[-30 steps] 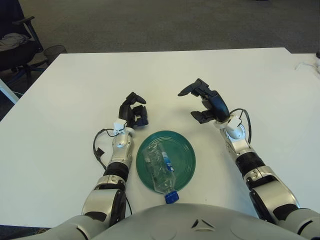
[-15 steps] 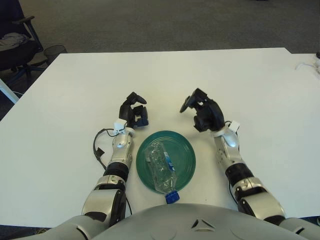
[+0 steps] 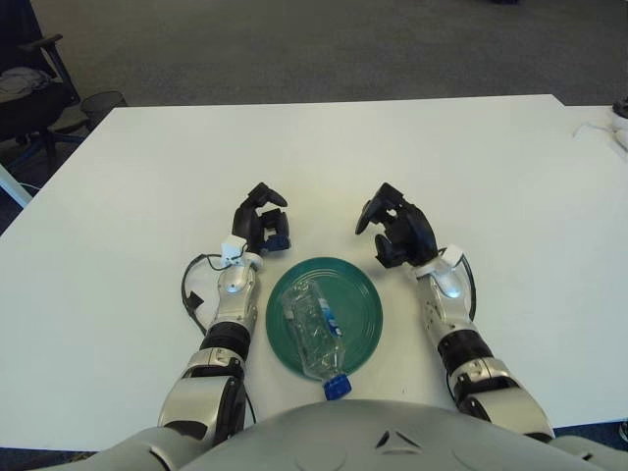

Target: Put the bottle into the plate.

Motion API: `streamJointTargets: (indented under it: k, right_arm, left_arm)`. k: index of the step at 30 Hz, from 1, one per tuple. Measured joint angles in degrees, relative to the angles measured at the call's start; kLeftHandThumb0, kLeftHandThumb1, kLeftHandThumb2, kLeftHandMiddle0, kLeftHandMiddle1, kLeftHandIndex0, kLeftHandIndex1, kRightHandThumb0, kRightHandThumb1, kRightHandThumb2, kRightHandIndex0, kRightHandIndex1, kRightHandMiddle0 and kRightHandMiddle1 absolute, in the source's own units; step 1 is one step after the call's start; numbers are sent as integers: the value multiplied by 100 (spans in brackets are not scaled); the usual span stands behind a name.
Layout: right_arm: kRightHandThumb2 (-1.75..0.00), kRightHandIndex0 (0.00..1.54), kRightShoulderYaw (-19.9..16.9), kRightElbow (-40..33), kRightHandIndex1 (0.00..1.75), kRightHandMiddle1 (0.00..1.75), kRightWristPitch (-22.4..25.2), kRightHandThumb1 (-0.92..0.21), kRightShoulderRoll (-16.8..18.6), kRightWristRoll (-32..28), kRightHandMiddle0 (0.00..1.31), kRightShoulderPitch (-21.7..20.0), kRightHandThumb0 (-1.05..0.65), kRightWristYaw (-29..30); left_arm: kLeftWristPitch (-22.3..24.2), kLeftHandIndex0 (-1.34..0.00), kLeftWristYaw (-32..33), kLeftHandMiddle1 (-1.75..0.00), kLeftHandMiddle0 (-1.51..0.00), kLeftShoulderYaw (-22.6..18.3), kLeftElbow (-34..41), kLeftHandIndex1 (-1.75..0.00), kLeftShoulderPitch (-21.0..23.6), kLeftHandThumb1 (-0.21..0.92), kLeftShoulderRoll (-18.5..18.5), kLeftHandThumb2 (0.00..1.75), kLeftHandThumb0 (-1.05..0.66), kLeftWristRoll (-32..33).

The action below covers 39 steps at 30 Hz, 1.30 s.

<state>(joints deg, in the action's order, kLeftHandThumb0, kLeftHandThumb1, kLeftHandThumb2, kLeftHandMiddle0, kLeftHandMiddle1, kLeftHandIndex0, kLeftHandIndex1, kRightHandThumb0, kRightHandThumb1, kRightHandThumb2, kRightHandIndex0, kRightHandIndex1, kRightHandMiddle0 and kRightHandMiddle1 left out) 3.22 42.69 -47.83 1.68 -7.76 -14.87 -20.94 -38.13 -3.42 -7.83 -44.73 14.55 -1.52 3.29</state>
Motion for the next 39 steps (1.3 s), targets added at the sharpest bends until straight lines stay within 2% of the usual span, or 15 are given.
streamJointTargets:
  k: [5, 9, 14, 23, 35, 38, 39]
  right_arm:
    - [-108, 59, -72, 164, 158, 161, 51, -44, 91, 735, 42, -82, 0, 1161]
    - [-114, 59, -242, 284, 165, 162, 250, -41, 180, 884, 40, -141, 0, 2005]
    - [-121, 60, -377, 314, 173, 158, 485, -37, 222, 944, 44, -166, -1, 2690]
    - [-121, 61, -446, 298, 175, 149, 694, -34, 245, 1023, 51, -170, -1, 3350]
    - [-121, 62, -606, 256, 175, 144, 701, -33, 304, 1094, 55, -155, -1, 4003]
    - [-125, 51, -633, 178, 175, 164, 702, -36, 321, 1108, 48, -116, -1, 4095]
    - [-125, 50, -637, 138, 175, 166, 704, -36, 328, 1110, 48, -90, -1, 4106]
  left_arm:
    - [58, -74, 3, -175, -128, -2, 174, -175, -113, 16, 7, 151, -54, 1]
    - [128, -73, 7, -175, -128, -1, 260, -175, -195, 17, -8, 150, -53, 1]
    - [194, -72, 7, -175, -128, 0, 395, -175, -280, 18, -33, 148, -53, 3]
    - [249, -72, 7, -175, -128, -1, 566, -175, -378, 19, -54, 147, -52, 22]
    - [329, -71, 6, -175, -128, -2, 741, -175, -455, 19, -85, 147, -52, 41]
    - [342, -72, 6, -175, -128, -2, 771, -175, -465, 19, -90, 147, -52, 54]
    - [347, -72, 6, -175, -128, -1, 781, -175, -470, 19, -92, 147, -52, 55]
